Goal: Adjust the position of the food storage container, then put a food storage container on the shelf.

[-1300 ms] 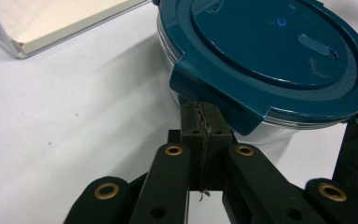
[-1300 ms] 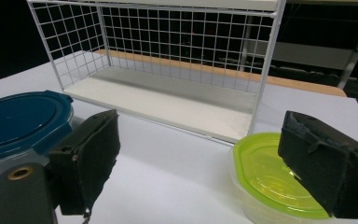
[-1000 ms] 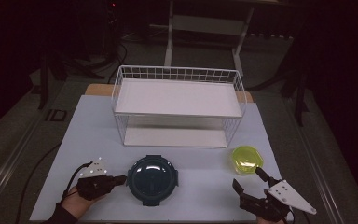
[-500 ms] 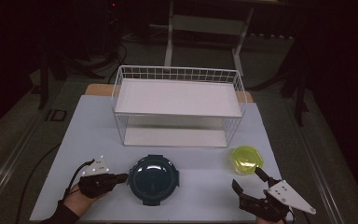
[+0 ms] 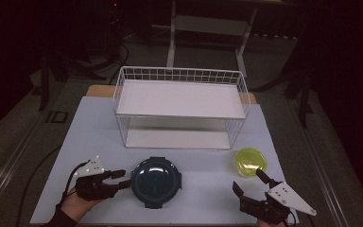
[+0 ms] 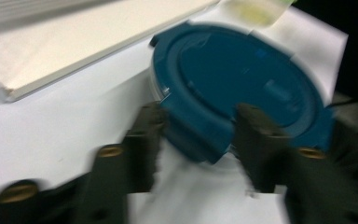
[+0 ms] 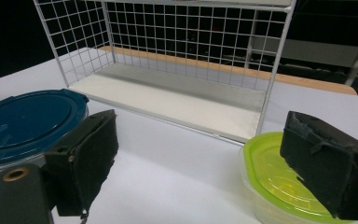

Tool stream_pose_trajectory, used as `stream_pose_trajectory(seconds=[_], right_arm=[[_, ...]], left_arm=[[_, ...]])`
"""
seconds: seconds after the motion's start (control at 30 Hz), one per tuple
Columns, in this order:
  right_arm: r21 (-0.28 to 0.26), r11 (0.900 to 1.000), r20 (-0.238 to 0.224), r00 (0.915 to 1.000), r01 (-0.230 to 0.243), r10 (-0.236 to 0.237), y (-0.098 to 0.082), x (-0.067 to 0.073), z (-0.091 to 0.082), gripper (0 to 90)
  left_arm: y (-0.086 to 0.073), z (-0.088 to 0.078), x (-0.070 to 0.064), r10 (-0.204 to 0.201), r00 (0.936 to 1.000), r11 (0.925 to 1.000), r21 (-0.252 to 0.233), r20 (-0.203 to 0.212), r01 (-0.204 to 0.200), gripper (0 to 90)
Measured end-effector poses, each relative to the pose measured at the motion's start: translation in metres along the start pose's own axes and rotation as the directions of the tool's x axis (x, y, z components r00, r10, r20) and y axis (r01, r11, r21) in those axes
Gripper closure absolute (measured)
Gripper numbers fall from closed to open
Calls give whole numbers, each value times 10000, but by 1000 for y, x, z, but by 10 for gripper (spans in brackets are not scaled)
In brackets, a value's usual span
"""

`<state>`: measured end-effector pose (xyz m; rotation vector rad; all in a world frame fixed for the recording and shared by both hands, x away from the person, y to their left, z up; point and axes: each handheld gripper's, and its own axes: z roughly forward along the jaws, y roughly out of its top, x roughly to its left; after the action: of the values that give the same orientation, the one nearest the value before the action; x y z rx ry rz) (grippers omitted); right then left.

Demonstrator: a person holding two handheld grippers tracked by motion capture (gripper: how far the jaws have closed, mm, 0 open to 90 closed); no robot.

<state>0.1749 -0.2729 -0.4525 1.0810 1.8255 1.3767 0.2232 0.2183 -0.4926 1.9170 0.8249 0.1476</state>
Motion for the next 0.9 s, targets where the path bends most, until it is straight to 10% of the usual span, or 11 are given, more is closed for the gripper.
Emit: stream_pose_trajectory(seconds=[0.17, 0.3, 0.9], right_arm=[[81, 9999, -68, 9999, 153, -152, 3, 6, 3, 108], [-69, 9990, -156, 9989, 452, -453, 9, 16, 6, 108], [182, 9944, -1745, 9796, 1046, -998, 39, 50, 43, 148]], left_arm=[[5, -9, -2, -372, 9988, 9972, -638, 316, 392, 163], [11, -11, -10, -301, 9992, 9992, -251, 271, 307, 30], [25, -7, -11, 15, 9992, 9983, -579, 402, 8, 5]])
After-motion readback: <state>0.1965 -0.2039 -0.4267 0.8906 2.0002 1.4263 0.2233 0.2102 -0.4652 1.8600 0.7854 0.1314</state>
